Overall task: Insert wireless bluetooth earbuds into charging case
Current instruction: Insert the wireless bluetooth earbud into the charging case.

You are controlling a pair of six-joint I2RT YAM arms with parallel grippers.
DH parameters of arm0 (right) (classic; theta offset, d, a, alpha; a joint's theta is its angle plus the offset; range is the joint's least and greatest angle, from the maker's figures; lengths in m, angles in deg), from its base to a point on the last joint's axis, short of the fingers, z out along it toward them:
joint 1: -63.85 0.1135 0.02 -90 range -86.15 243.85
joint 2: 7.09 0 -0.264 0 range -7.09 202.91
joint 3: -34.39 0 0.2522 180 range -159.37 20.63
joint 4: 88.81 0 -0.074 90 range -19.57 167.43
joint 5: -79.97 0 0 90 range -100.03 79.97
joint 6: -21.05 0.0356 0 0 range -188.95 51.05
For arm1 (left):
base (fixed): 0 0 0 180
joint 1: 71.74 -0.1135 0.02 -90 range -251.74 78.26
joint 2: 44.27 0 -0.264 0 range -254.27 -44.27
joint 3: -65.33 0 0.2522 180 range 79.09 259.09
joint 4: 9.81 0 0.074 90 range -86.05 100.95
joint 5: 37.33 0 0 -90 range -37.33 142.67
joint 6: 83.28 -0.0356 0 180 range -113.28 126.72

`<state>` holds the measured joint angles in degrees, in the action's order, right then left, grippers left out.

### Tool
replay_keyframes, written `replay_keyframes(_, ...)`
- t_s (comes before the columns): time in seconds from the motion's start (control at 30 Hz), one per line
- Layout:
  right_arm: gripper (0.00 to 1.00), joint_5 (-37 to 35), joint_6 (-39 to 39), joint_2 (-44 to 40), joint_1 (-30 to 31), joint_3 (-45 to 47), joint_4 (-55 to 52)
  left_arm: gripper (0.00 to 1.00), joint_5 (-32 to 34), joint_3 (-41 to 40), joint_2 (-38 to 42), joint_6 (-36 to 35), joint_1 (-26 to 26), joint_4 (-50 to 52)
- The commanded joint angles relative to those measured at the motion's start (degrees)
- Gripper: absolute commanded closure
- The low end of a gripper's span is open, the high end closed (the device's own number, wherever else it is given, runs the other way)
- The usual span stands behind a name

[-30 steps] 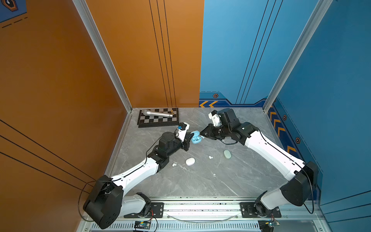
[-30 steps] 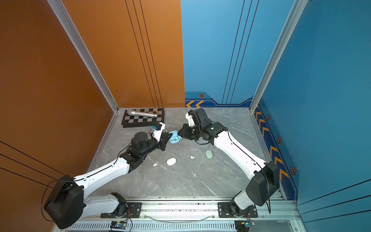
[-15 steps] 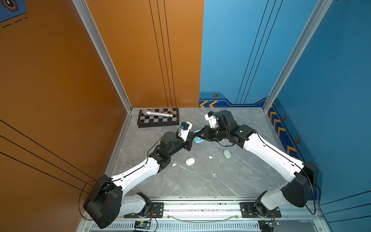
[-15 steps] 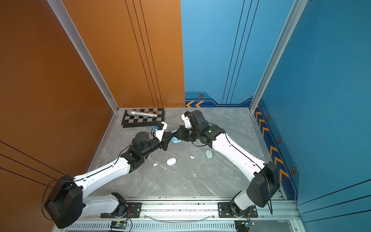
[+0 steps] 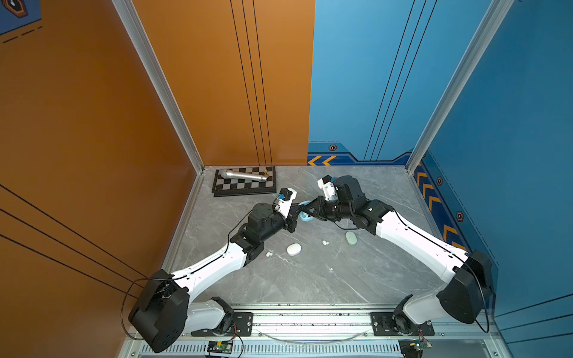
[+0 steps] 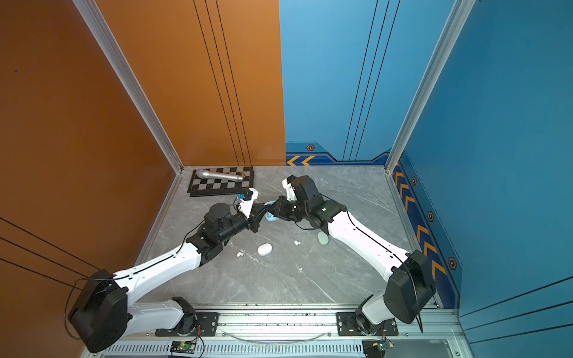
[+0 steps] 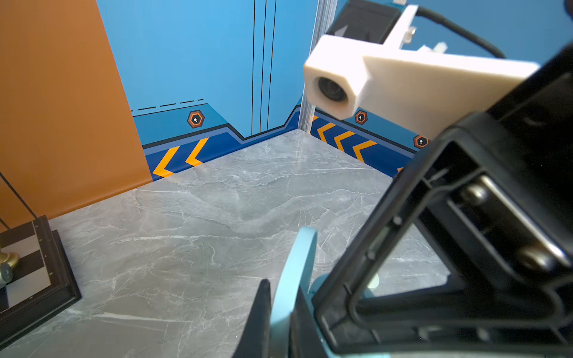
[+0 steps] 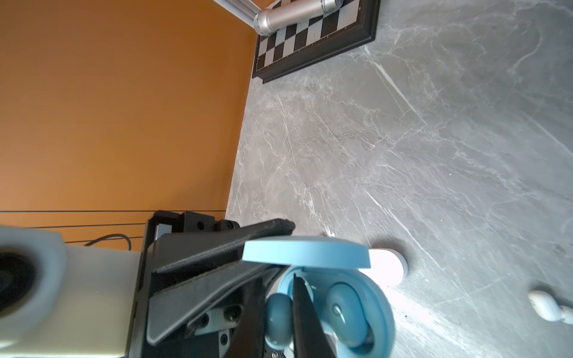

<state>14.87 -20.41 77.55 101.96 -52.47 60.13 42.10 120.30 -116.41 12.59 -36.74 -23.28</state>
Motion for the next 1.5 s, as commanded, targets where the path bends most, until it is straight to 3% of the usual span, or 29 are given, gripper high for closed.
replay_keyframes(0.0,0.87,0.1,1.9,-1.5,0.4,1.3,3.1,1.0,-0.4,2.4,0.8,1.0,0.5,-1.8)
replay_keyframes(0.63,0.87,-0.8,5.0,-2.9,0.9,5.1,8.4,1.0,-0.3,3.1,0.3,1.6,0.5,-1.8)
replay_keyframes(1.47,0.82,-2.2,2.1,-2.4,1.0,5.2,7.3,1.0,-0.3,3.7,1.0,2.5,0.4,-1.8)
